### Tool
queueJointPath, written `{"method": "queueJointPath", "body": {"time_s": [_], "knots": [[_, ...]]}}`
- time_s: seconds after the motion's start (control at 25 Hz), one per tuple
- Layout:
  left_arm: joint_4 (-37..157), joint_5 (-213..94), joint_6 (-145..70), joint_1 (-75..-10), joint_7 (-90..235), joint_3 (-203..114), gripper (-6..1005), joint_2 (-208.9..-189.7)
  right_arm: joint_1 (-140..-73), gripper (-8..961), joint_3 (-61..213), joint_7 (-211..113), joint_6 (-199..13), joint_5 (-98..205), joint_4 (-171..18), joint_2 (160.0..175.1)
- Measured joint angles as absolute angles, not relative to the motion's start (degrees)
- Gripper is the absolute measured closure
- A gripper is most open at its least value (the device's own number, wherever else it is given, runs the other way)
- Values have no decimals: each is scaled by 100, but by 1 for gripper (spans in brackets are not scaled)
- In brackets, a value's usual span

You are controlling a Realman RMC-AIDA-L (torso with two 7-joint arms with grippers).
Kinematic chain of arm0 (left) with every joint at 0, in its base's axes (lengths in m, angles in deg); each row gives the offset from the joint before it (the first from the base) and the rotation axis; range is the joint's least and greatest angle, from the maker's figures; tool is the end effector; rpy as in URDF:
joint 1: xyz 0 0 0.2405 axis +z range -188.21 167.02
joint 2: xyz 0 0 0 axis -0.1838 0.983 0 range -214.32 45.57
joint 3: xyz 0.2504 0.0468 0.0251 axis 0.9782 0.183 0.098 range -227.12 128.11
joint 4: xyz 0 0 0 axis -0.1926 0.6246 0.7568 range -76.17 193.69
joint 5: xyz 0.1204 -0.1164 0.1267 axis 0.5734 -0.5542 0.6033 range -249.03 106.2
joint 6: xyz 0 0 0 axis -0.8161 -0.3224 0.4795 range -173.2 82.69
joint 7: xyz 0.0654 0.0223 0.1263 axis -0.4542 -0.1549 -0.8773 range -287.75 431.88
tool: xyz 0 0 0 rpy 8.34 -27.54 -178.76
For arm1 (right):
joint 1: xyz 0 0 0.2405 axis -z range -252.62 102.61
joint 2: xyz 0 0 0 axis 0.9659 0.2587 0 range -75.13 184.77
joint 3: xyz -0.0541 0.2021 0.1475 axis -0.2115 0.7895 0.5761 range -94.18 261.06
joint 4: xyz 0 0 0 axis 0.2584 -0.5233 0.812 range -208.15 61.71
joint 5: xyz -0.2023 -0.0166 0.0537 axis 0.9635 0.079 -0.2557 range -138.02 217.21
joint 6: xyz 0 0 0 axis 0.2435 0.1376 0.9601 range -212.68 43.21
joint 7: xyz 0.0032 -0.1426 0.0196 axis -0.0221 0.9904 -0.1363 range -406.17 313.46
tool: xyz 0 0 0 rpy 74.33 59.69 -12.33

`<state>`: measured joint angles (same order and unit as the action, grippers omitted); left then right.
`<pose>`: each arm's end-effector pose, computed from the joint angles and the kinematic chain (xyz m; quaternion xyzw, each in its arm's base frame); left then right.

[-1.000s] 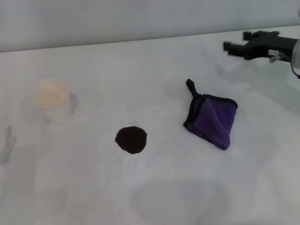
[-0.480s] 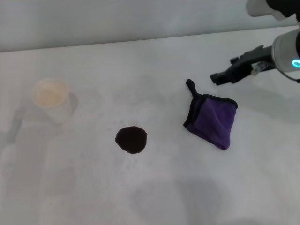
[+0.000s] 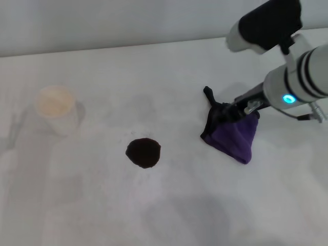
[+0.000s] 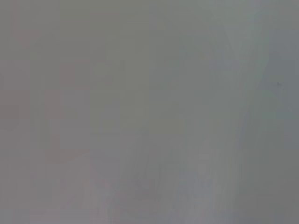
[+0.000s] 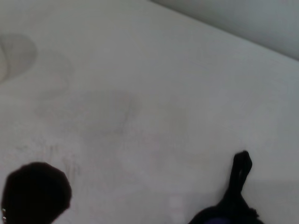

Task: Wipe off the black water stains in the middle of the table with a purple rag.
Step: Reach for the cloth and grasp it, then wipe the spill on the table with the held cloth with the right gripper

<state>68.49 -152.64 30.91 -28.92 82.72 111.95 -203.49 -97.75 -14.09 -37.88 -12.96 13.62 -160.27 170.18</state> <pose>-0.3546 0.2764 -0.0127 -0.6467 -0.2773 -0.3256 0.6316 0.1981 0.3415 -0.0104 -0.8575 0.3911 -0.1312 0.3073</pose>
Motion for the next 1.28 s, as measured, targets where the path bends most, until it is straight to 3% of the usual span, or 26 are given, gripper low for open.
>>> {"method": "queueJointPath", "body": {"time_s": [0.92,1.12,1.24,1.28], "knots": [[6844,-15287,3095,-3071,8323,11195,117,-20347,-10011,249,-1555,-3839,-1887,1388,-14616,17031],[6826,-15289,3124,-3081,8339,11195,117,-20347,-10103,498,-1557,-3837,-1796,1378,-14560,17031],[6824,-15289,3126,-3081,8340,11195,118,-20347,-10166,741,-1557,-3826,-1765,1378,-14499,17031],[6824,-15289,3127,-3081,8341,11195,118,-20347,-10180,750,-1557,-3821,-1762,1377,-14490,17031]]}}
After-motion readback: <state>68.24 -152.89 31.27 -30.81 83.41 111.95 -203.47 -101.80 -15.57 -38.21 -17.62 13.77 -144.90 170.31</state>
